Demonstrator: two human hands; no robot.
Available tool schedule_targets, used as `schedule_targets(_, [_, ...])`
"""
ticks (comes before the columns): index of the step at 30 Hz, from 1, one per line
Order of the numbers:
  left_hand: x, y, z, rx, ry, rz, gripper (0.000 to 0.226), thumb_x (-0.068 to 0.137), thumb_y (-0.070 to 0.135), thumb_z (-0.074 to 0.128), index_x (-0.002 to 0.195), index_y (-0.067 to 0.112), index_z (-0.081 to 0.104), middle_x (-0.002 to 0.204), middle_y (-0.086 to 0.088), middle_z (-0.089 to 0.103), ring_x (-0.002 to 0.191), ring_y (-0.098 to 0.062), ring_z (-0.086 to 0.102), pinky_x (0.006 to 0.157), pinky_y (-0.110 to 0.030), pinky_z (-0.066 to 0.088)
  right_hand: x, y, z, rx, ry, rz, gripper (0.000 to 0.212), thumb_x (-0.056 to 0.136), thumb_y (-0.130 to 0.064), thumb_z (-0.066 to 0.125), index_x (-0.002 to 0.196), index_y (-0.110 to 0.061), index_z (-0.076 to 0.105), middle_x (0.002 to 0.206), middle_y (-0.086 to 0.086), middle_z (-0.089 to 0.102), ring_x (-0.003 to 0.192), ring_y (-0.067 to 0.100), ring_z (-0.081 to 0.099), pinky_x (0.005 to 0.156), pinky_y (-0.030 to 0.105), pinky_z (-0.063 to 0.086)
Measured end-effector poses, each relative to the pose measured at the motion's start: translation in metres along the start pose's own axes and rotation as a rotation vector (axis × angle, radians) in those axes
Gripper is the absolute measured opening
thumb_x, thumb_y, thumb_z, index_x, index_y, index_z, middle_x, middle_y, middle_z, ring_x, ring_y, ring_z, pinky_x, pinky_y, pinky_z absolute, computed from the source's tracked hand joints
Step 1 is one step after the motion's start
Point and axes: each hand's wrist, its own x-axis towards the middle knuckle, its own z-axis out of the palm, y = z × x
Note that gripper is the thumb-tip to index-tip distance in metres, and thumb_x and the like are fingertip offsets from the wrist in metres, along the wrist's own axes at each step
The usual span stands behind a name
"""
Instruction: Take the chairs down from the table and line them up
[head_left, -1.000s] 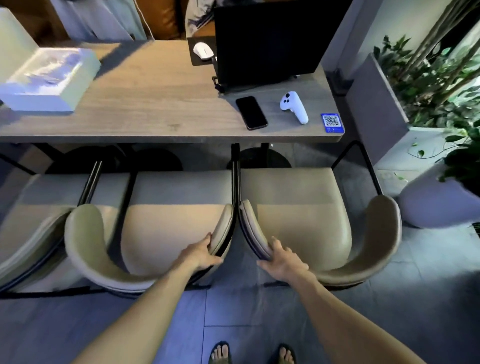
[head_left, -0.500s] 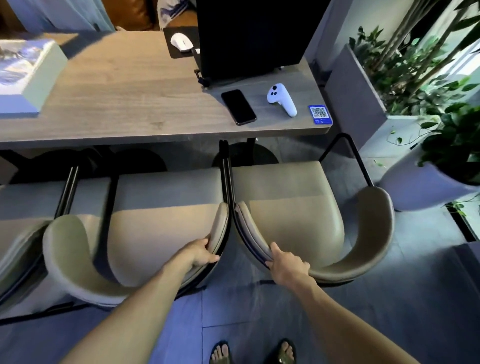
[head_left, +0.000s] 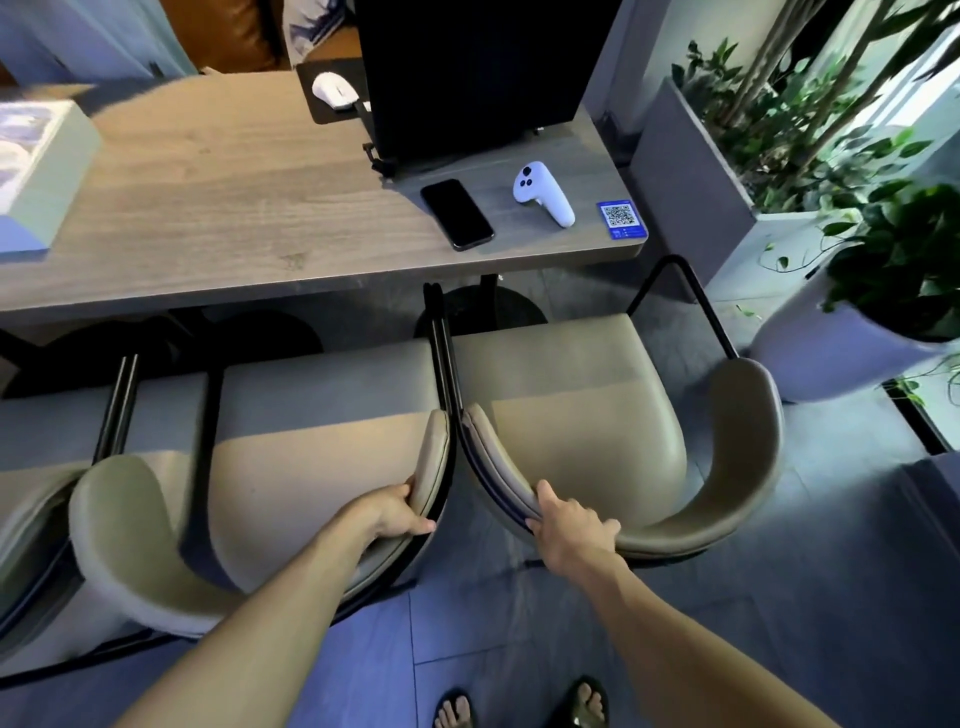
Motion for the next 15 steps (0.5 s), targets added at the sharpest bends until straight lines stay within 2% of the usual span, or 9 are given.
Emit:
schedule_targets(10, [0.001, -0.004, 0.004, -0.050, 0.020, 0.025, 0.086, 0.086, 0.036, 0.068, 0.155, 0.015, 0.019, 0.154, -0.005, 0.036, 0.139, -0.026, 0.038, 0.114, -0.034, 0.031, -0.002, -0.001, -0.003, 0.002, -0.039, 0.020, 0.031, 0.099, -0.043, 0.038, 0.124, -0.026, 0.034, 0.124, 0.008, 0.055, 0.117, 0.032, 0.050, 0.095, 0.051, 0.033])
schedule_targets(13, [0.000, -0.010, 0.009, -0.149, 0.076, 0.046, 0.086, 0.084, 0.034, 0.070, 0.154, 0.016, 0.023, 0.152, -0.003, 0.041, 0.137, -0.024, 0.041, 0.115, -0.034, 0.031, -0.001, -0.006, -0.005, -0.002, -0.058, 0.053, 0.034, 0.098, -0.043, 0.040, 0.126, -0.025, 0.035, 0.129, 0.008, 0.052, 0.121, 0.032, 0.047, 0.100, 0.055, 0.031])
schedule_targets(15, [-0.002, -0.016, 0.018, -0.197, 0.141, 0.067, 0.085, 0.082, 0.037, 0.070, 0.153, 0.023, 0.026, 0.147, -0.001, 0.048, 0.133, -0.024, 0.047, 0.112, -0.034, 0.035, -0.007, -0.011, -0.004, -0.018, -0.086, 0.084, 0.044, 0.095, -0.046, 0.044, 0.132, -0.025, 0.033, 0.135, 0.008, 0.048, 0.126, 0.031, 0.044, 0.103, 0.055, 0.029])
